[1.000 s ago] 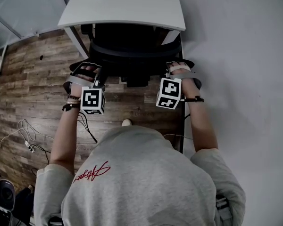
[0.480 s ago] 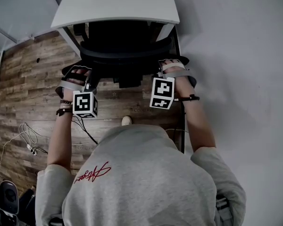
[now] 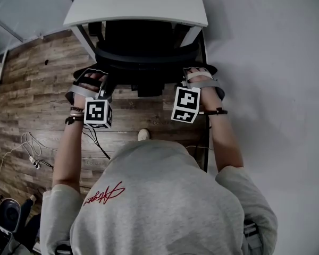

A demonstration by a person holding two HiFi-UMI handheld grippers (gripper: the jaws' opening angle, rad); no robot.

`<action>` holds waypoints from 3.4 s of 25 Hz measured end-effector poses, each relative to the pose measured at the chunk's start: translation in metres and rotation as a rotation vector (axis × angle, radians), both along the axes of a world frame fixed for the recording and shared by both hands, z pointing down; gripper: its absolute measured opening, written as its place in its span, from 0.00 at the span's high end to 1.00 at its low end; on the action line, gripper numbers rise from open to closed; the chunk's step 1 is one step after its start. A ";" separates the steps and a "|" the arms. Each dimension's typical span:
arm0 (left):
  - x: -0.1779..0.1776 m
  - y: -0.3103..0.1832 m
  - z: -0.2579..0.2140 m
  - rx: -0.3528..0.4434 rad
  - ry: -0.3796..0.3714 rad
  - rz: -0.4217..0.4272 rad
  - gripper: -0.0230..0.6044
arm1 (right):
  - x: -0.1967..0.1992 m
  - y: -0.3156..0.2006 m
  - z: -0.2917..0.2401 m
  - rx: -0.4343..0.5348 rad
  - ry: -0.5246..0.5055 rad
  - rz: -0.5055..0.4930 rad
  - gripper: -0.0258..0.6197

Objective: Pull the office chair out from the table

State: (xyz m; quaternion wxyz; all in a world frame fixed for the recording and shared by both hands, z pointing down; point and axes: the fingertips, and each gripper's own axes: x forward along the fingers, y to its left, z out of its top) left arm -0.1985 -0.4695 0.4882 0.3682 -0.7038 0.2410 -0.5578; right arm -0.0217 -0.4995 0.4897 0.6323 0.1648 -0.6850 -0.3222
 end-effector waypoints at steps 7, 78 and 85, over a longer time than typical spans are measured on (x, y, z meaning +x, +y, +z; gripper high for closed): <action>-0.001 -0.001 0.001 0.001 -0.003 -0.001 0.83 | 0.000 -0.001 0.000 -0.002 0.000 0.003 0.82; -0.003 0.004 0.004 -0.069 0.002 -0.017 0.84 | 0.000 0.003 0.003 -0.030 0.006 0.006 0.82; -0.003 0.004 0.002 -0.061 0.001 -0.014 0.84 | 0.000 0.004 0.001 -0.028 0.002 0.003 0.82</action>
